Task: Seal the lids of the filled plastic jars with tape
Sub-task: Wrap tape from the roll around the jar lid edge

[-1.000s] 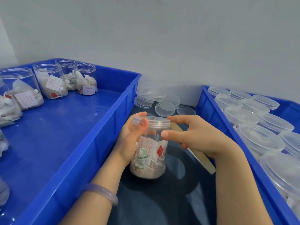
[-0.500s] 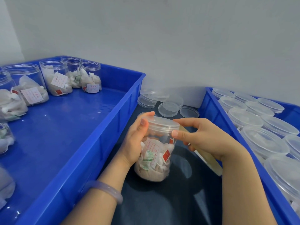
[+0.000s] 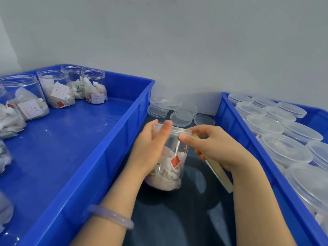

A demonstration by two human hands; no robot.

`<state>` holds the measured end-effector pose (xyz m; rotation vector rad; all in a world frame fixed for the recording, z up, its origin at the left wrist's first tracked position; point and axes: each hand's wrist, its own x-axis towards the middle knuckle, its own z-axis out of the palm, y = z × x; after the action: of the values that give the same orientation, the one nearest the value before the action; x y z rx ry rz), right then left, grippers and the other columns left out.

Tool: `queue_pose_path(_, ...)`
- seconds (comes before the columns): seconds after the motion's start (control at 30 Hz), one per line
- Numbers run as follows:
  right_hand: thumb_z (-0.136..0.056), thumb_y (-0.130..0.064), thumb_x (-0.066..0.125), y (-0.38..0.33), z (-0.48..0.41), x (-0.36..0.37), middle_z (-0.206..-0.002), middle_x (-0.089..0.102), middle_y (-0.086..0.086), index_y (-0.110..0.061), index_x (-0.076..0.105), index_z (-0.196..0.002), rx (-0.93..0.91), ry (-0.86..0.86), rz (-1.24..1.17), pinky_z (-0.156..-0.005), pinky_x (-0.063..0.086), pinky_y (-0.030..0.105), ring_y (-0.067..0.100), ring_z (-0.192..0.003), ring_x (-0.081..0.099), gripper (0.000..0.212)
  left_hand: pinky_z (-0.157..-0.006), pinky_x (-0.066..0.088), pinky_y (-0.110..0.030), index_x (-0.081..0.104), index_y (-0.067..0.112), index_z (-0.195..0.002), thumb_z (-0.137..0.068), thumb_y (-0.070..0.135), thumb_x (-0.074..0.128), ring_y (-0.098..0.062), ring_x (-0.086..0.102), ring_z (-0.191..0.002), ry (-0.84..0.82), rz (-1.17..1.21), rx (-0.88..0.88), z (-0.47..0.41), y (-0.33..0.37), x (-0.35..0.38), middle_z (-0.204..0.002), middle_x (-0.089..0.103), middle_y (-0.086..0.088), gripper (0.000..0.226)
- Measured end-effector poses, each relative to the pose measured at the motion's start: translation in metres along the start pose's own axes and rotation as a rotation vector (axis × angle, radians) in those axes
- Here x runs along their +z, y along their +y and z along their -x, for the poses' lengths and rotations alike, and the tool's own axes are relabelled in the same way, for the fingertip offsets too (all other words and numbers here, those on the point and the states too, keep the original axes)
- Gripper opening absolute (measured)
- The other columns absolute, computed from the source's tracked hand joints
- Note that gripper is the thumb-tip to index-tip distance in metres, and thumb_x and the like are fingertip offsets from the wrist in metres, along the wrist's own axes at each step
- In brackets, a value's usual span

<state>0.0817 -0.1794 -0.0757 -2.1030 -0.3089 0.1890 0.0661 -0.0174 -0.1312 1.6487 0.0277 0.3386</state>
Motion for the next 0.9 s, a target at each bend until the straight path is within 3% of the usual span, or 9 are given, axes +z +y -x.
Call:
queue_pose_path(0.1,-0.057,-0.062,0.074,-0.005,-0.002,0.005,-0.099,0.065,-0.015,-0.029,0.062,-0.108,-0.040,0.026,0.047,-0.069,0.051,0.027,0.004,-0.075,0.061,0.061,-0.080,0.046,-0.018,0.046,0.026,-0.132,-0.040,0.092,0.057,-0.004,0.057,-0.107,0.093,-0.006,-0.051,0.004,0.001,0.006,-0.119,0.058,0.012,0.113)
queue_pose_path(0.17,-0.063,-0.039,0.083,-0.006,-0.002,0.005,-0.093,0.065,-0.019,-0.035,0.059,-0.099,-0.052,-0.025,-0.011,-0.068,0.054,0.026,0.005,-0.076,0.067,0.044,-0.088,0.052,-0.032,0.051,0.022,-0.126,-0.047,0.083,0.066,-0.011,0.062,-0.105,0.138,0.089,-0.069,0.004,0.000,0.007,-0.114,0.064,0.005,0.101)
queue_pose_path(0.3,-0.074,-0.008,0.079,-0.008,0.004,0.002,-0.088,0.068,0.001,-0.049,0.060,-0.098,-0.053,-0.173,-0.082,-0.054,0.056,0.023,0.012,-0.065,0.070,0.050,-0.087,0.055,-0.041,0.059,0.025,-0.108,-0.048,0.077,0.058,-0.014,0.067,-0.095,0.128,0.144,-0.073,-0.001,-0.003,0.003,-0.101,0.069,0.003,0.080)
queue_pose_path(0.37,-0.078,-0.019,0.077,-0.011,0.005,0.000,-0.088,0.070,-0.006,-0.057,0.065,-0.074,-0.116,-0.162,-0.011,-0.054,0.055,0.020,0.007,-0.064,0.068,0.040,-0.084,0.056,-0.041,0.061,0.020,-0.108,-0.049,0.076,0.058,-0.017,0.069,-0.092,0.112,0.164,-0.058,-0.001,-0.003,0.002,-0.100,0.071,-0.002,0.081)
queue_pose_path(0.43,-0.074,-0.036,0.076,-0.012,0.008,-0.004,-0.088,0.070,-0.013,-0.052,0.067,-0.085,-0.112,-0.091,0.032,-0.051,0.052,0.015,0.002,-0.062,0.066,0.021,-0.081,0.057,-0.040,0.062,0.013,-0.110,-0.055,0.072,0.061,-0.019,0.070,-0.089,0.090,0.178,-0.043,-0.002,-0.003,0.001,-0.099,0.071,-0.006,0.081)
queue_pose_path(0.53,-0.060,-0.054,0.071,-0.008,0.010,-0.011,-0.077,0.067,-0.021,-0.038,0.064,-0.112,-0.062,-0.035,0.131,-0.047,0.044,0.010,-0.001,-0.057,0.064,0.055,-0.078,0.056,-0.035,0.061,0.014,-0.111,-0.069,0.069,0.065,-0.020,0.069,-0.092,0.061,0.194,-0.032,-0.003,-0.003,0.000,-0.101,0.070,-0.004,0.069)
queue_pose_path(0.7,-0.069,-0.050,0.071,-0.007,0.009,-0.008,-0.085,0.072,-0.012,-0.038,0.072,-0.092,-0.022,-0.076,0.103,-0.052,0.049,0.018,0.002,-0.055,0.061,0.026,-0.068,0.056,-0.021,0.059,0.025,-0.106,-0.073,0.062,0.063,-0.010,0.068,-0.089,-0.002,0.211,0.004,-0.001,-0.003,-0.002,-0.098,0.068,0.005,0.051)
queue_pose_path(0.8,-0.060,-0.053,0.073,-0.004,0.008,-0.008,-0.086,0.071,-0.012,-0.043,0.073,-0.083,-0.007,-0.117,0.041,-0.051,0.047,0.017,0.000,-0.053,0.056,0.025,-0.072,0.057,-0.024,0.060,0.024,-0.106,-0.056,0.072,0.072,-0.013,0.068,-0.093,-0.046,0.227,0.035,-0.002,-0.004,-0.005,-0.098,0.069,0.004,0.071)
queue_pose_path(0.9,-0.043,-0.064,0.074,-0.002,0.008,-0.006,-0.097,0.069,-0.010,-0.046,0.072,-0.088,-0.008,-0.167,-0.007,-0.054,0.047,0.017,0.000,-0.055,0.057,0.049,-0.080,0.055,-0.025,0.061,0.022,-0.109,-0.036,0.089,0.064,-0.013,0.067,-0.099,-0.103,0.206,0.087,-0.003,-0.007,-0.008,-0.104,0.070,0.001,0.099)
